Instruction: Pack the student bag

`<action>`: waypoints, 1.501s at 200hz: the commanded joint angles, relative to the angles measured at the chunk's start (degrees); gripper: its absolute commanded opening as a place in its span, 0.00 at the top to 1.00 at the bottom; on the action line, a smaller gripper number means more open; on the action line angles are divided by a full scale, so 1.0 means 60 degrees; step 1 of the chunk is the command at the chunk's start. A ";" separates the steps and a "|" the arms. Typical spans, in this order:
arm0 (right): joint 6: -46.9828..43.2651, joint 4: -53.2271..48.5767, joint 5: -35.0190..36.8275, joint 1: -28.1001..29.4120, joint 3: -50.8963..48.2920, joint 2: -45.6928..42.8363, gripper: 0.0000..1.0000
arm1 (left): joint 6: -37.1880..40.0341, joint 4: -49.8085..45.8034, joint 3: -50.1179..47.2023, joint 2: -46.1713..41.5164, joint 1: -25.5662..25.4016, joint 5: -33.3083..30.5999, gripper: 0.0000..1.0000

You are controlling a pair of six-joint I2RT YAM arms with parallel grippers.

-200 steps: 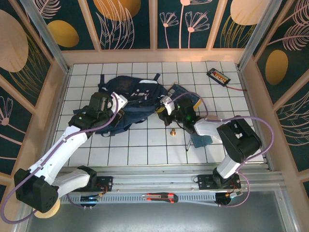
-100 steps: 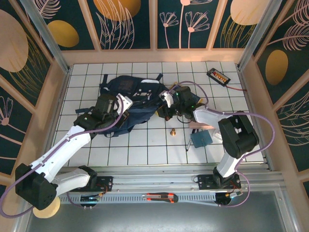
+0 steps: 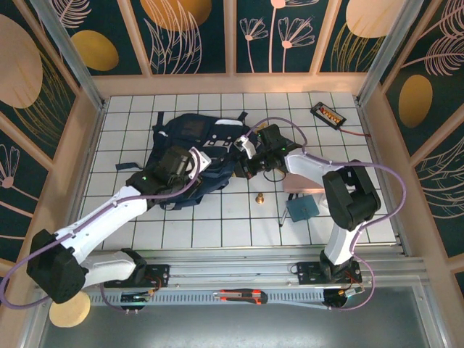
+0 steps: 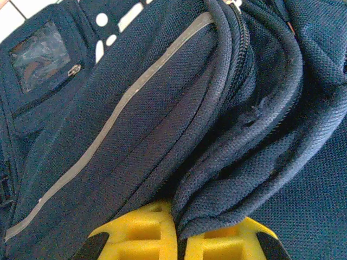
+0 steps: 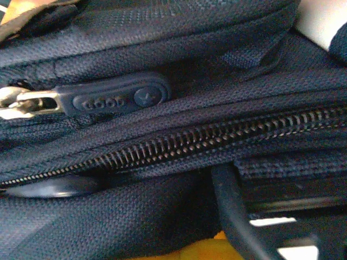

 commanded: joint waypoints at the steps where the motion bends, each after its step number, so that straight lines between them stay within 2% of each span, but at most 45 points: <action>1: -0.0667 -0.0799 -0.2751 0.0586 0.0433 -0.0221 1.00 | -0.0386 0.1960 0.0138 0.0032 -0.0174 -0.0242 1.00; 36: -0.1511 -0.2813 -0.4089 0.0214 0.0577 -0.0204 1.00 | 0.0032 0.1329 0.0245 0.0021 -0.0180 -0.1168 1.00; 41: -0.1530 -0.2917 -0.4310 -0.0106 0.0579 -0.0242 1.00 | 0.0068 0.1275 0.0255 0.0071 -0.0181 -0.1320 1.00; 65: -0.0290 -0.2005 -0.4913 -0.0366 0.0174 -0.0651 1.00 | 0.0107 0.1220 0.0209 0.0273 -0.0180 -0.2171 1.00; 87: 0.0620 -0.1454 -0.4923 -0.0346 -0.0181 -0.0933 1.00 | -0.0062 0.1184 0.0353 0.0481 -0.0171 -0.2181 1.00; 124: 0.0436 -0.2198 -0.3976 -0.0085 0.0402 -0.0336 1.00 | -0.0778 0.1791 0.0453 0.0575 -0.0184 -0.1375 1.00; 145: 0.0180 -0.2787 -0.3126 0.0098 0.1108 0.0148 1.00 | -0.0915 0.1955 0.0403 0.0493 -0.0200 -0.1258 1.00; 167: 0.0300 -0.2800 -0.2043 0.0095 0.1050 0.0164 1.00 | -0.0846 0.2070 0.0193 0.0097 -0.0197 -0.1061 1.00; 175: 0.0531 -0.2645 -0.1493 0.0038 0.0891 0.0018 0.81 | -0.0823 0.2002 0.0119 -0.0028 -0.0196 -0.1076 1.00; 180: 0.0832 -0.2428 -0.1148 -0.0047 0.0677 -0.0131 0.70 | -0.0818 0.1934 0.0097 -0.0089 -0.0195 -0.1066 1.00; 189: 0.1292 -0.1857 -0.0754 -0.0234 0.0206 -0.0526 0.58 | -0.0862 0.1835 0.0052 -0.0180 -0.0196 -0.0988 1.00; 208: 0.2406 0.0011 0.0106 -0.0504 -0.1234 -0.1955 0.44 | -0.1080 0.1785 0.0047 -0.0343 -0.0197 -0.0597 1.00; 241: 0.3784 0.4443 0.0861 -0.0582 -0.4205 -0.4330 0.39 | -0.1198 0.1506 0.0663 -0.0350 -0.0196 -0.0316 1.00; 261: 0.3865 0.7199 0.1263 -0.0620 -0.5910 -0.5309 0.38 | -0.1037 0.1211 0.1330 -0.0220 -0.0185 -0.0121 1.00; 282: 0.3632 0.9267 0.1186 -0.0821 -0.7249 -0.5569 0.39 | -0.0713 0.0882 0.1750 -0.0089 -0.0196 0.0005 1.00; 300: 0.3221 1.0288 0.1099 -0.0948 -0.7871 -0.5457 0.40 | -0.0526 0.0594 0.2004 -0.0044 -0.0196 0.0049 1.00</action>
